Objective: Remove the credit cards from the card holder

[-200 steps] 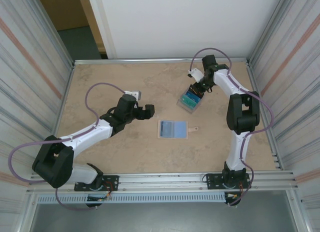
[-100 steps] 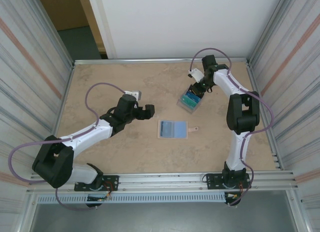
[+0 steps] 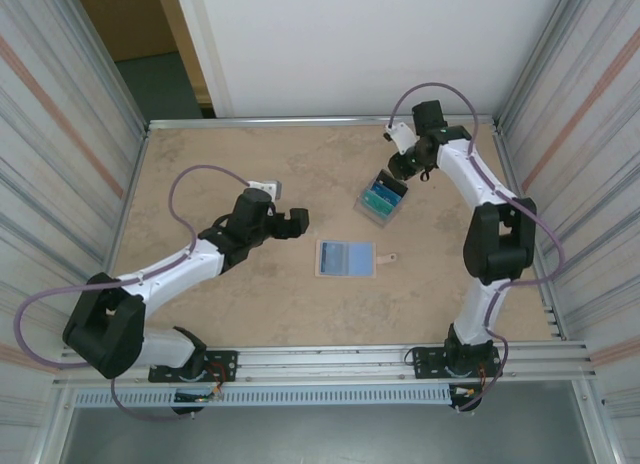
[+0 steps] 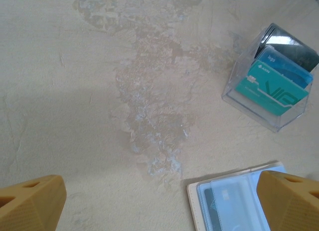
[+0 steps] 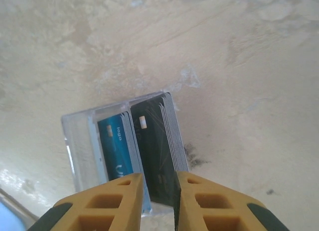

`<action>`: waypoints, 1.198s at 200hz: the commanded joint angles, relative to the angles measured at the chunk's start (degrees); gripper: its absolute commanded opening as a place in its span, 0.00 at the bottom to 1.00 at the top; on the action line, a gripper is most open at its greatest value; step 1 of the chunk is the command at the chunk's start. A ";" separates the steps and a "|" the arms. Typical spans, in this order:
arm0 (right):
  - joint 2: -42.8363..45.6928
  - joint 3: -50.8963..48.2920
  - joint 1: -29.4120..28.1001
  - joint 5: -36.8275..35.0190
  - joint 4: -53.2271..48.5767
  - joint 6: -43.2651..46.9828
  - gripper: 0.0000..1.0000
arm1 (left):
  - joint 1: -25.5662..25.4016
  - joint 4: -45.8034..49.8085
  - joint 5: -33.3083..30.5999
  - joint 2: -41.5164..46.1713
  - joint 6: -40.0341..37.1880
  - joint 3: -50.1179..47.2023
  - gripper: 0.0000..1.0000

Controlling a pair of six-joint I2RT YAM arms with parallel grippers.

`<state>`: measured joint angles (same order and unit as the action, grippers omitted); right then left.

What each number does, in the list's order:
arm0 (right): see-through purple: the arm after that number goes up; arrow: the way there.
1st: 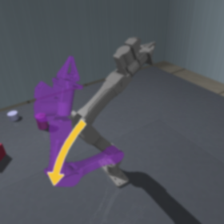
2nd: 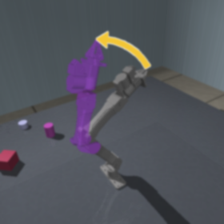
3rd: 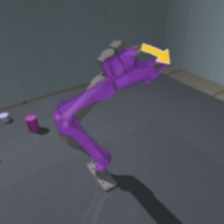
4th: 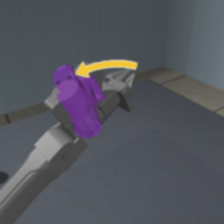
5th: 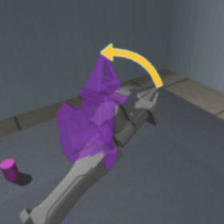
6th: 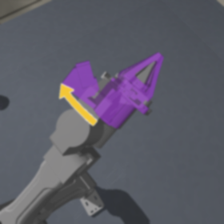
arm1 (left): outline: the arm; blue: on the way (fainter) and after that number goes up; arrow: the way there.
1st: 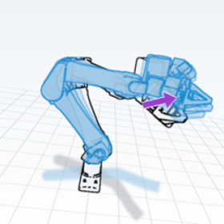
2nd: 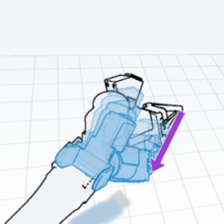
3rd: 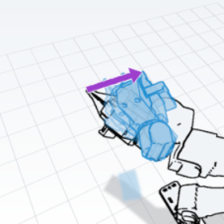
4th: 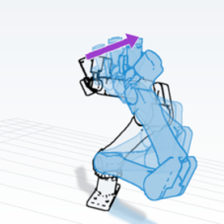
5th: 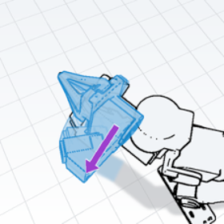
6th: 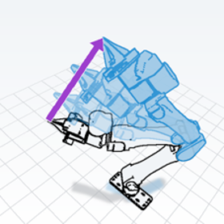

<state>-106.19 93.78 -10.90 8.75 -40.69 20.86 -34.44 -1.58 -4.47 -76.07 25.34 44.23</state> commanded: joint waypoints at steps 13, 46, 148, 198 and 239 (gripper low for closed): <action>10.15 -6.53 -2.77 -5.49 3.71 -12.87 0.26 | 0.48 -0.83 -3.06 3.60 -0.06 -1.05 0.99; 16.91 -13.47 -7.77 -11.17 4.30 -22.26 0.28 | 0.55 -1.40 -5.37 4.85 1.32 -2.22 0.99; 18.87 -29.63 -32.69 -17.78 7.32 -54.35 0.33 | 2.01 -5.62 -13.91 10.05 6.84 -8.85 0.99; 10.99 -27.63 -40.66 -19.44 7.92 -60.85 0.39 | 3.29 -4.15 -15.57 10.86 9.14 -10.30 0.99; 5.35 -25.53 -41.73 -17.23 8.06 -61.73 0.40 | 3.74 -3.04 -15.83 11.03 10.51 -10.74 0.99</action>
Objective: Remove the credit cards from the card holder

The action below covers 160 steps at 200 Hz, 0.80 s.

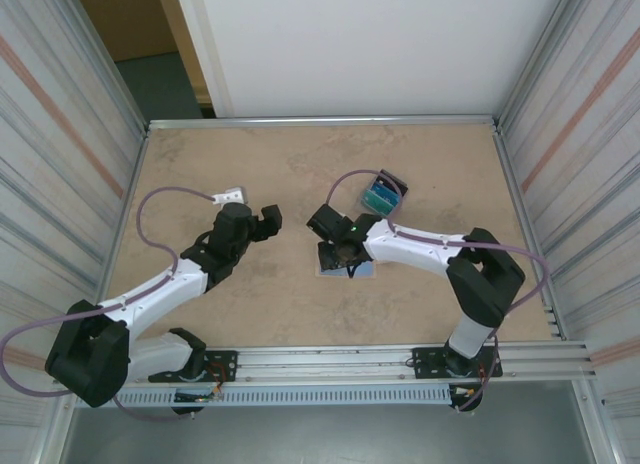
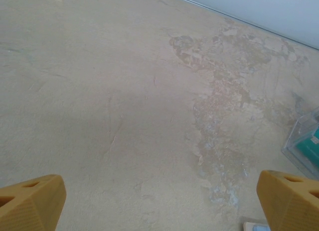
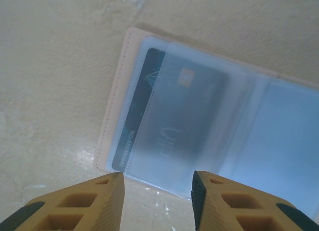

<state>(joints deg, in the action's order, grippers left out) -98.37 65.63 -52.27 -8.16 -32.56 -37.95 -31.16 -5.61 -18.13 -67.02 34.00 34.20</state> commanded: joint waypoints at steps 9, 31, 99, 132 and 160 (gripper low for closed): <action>-3.20 2.88 -0.37 -0.04 -0.05 -2.88 0.40 | 0.48 1.20 -2.12 2.06 1.76 -0.65 0.99; -4.52 3.62 -0.38 0.17 -0.01 -2.65 0.41 | 0.60 1.73 -2.09 1.97 1.70 -0.53 0.99; -7.49 4.95 -0.26 0.02 -0.88 -1.99 0.47 | 0.72 2.35 -1.07 0.86 1.72 -0.01 0.99; -8.01 4.51 -0.36 0.43 -0.70 -2.16 0.46 | 0.69 2.52 -0.60 0.32 1.50 0.30 0.99; -8.68 4.51 -0.38 0.90 -0.93 -2.26 0.42 | 0.66 2.62 -0.24 -0.19 1.59 0.65 0.99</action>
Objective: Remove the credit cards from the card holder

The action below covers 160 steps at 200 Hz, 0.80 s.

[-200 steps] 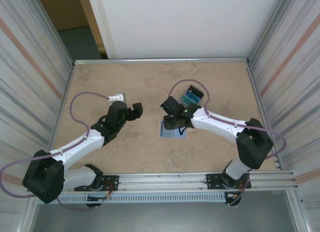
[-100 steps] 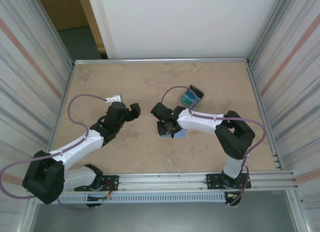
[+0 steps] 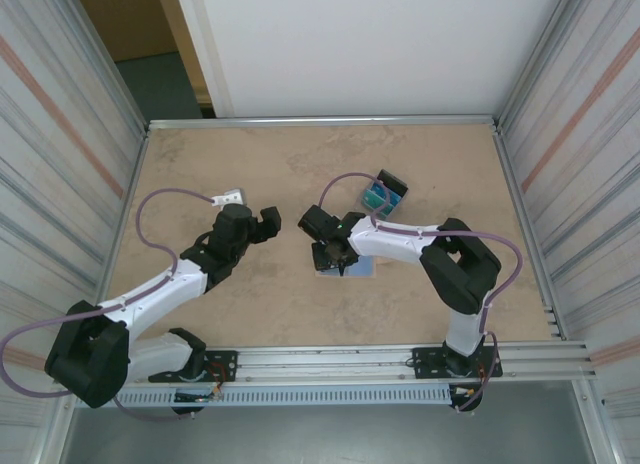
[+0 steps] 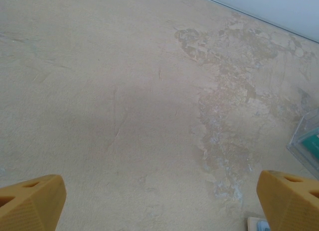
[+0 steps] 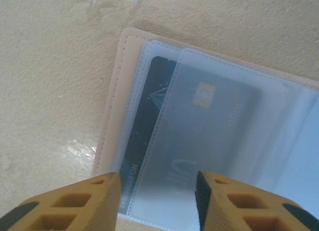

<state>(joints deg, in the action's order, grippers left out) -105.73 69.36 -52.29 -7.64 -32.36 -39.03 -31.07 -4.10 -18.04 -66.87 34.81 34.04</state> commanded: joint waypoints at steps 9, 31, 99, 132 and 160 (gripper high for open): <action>-1.57 0.69 -0.36 0.43 -1.34 -1.22 0.42 | 0.57 1.27 -0.25 -0.46 0.80 0.86 0.99; -1.56 0.11 -0.35 0.17 -1.66 -1.32 0.41 | 0.63 1.44 -0.21 -0.52 0.89 0.77 0.99; -1.95 -1.82 -0.34 1.30 -0.35 -2.04 0.37 | 0.61 1.46 0.31 -1.00 0.96 1.16 0.99; -1.07 -3.68 0.29 2.65 0.81 -2.40 0.33 | 0.57 1.70 0.60 -0.90 0.80 1.11 0.99; 1.15 -6.40 1.37 5.58 4.12 -1.67 0.31 | 0.64 1.90 0.65 -0.38 0.57 1.11 0.99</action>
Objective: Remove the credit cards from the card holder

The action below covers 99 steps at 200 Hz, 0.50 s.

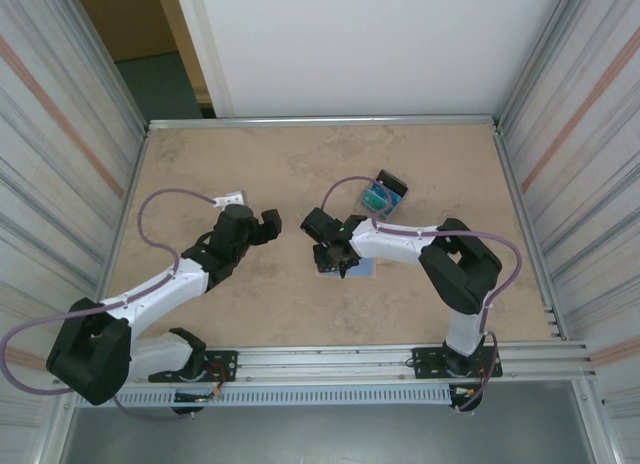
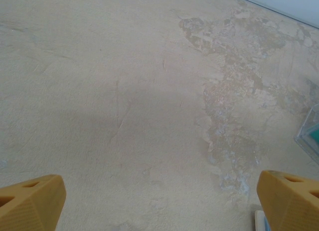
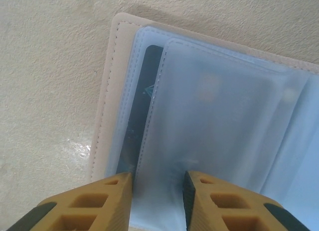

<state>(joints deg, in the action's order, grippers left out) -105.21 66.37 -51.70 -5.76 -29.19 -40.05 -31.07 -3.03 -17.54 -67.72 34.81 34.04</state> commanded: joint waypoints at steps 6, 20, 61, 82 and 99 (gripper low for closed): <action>1.02 -3.81 1.02 4.17 1.41 -0.51 0.29 | 0.62 0.83 0.15 0.57 0.53 1.16 0.99; 2.11 -4.49 1.45 4.67 2.01 -0.20 0.27 | 0.58 0.92 0.16 0.84 0.50 0.97 0.99; 4.04 -5.72 2.28 4.86 2.70 1.68 0.16 | 0.57 0.82 0.41 1.57 0.13 1.02 0.99; 4.55 -5.96 2.39 5.18 3.00 2.79 0.13 | 0.60 0.73 0.67 1.72 -0.01 0.92 0.99; 5.56 -6.41 1.98 6.38 4.22 4.59 0.11 | 0.58 0.69 0.92 1.98 -0.18 0.89 0.99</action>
<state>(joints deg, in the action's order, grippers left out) -101.95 61.56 -49.45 -1.48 -24.58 -38.37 -31.07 -2.83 -16.95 -67.44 34.76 34.04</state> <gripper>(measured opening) 0.123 0.987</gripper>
